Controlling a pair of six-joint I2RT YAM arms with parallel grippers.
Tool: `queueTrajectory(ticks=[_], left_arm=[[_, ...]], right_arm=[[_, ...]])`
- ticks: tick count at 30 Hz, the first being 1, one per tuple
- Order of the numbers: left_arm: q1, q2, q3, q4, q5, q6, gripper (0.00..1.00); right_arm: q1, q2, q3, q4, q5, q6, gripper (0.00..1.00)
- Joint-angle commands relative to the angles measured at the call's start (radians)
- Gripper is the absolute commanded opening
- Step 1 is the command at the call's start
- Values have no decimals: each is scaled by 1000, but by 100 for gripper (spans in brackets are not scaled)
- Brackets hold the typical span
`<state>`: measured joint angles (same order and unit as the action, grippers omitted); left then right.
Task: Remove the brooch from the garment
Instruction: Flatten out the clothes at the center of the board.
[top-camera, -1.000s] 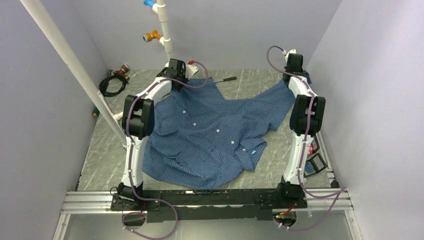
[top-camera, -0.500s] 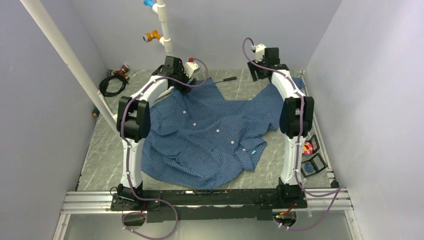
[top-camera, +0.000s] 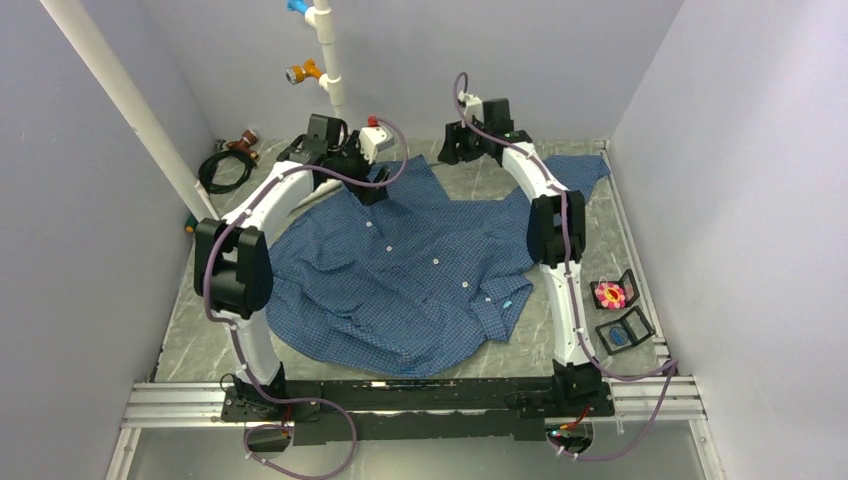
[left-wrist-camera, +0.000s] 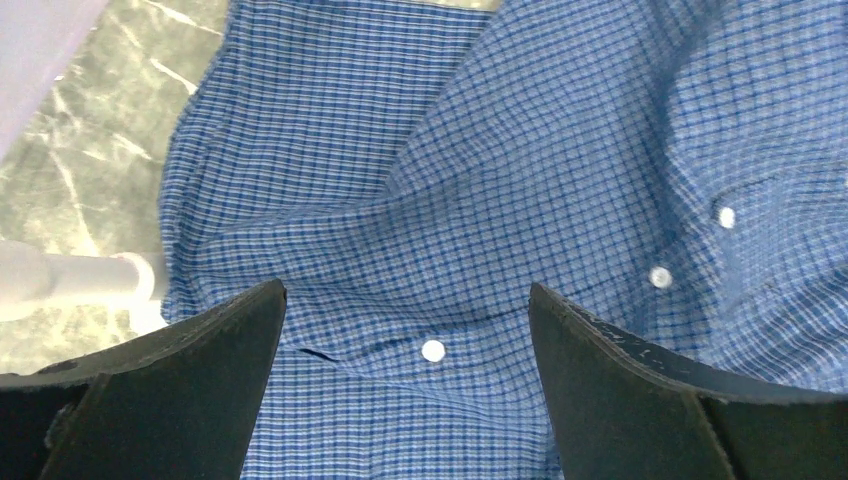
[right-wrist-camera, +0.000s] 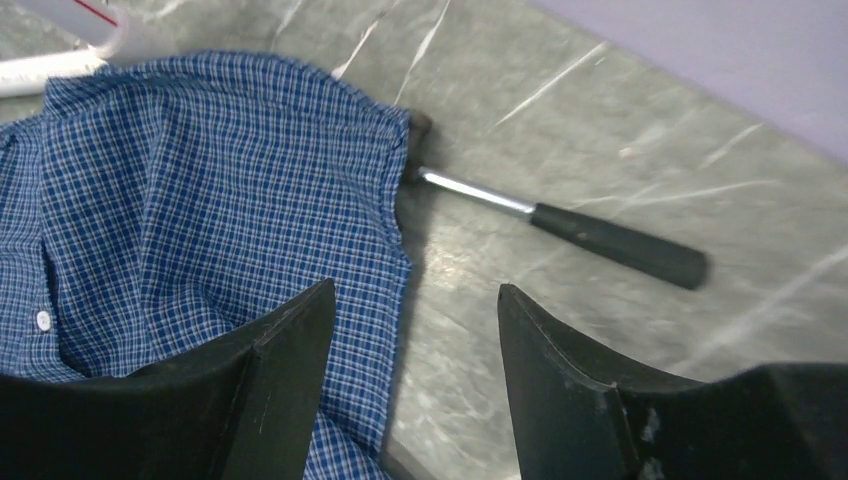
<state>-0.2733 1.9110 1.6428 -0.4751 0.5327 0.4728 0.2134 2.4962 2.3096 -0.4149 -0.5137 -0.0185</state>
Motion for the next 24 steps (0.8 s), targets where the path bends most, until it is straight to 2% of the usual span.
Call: queueTrajectory(ticks=[1,9,17,19,22,24], left_arm=[[5,-105,-70,-17,115,-30,97],[5,-164,-127,-28,126,-34,98],[8,-174,-116,-38,117,-42,98],[9,-176,-116,-40,113,-44,98],[14,-179,-118,-45,111,-49,99],[18,-181,-121,-53,118,-52,98]], right_arm=[[19,42,1,82,-48,97,62],[54,121,14,108,-22,129,59],[67,159,-1,110,-63,170,56],[70,169,4,105,-61,165,50],[74,190,28,83,-47,153,27],[76,205,52,70,-37,149,21]])
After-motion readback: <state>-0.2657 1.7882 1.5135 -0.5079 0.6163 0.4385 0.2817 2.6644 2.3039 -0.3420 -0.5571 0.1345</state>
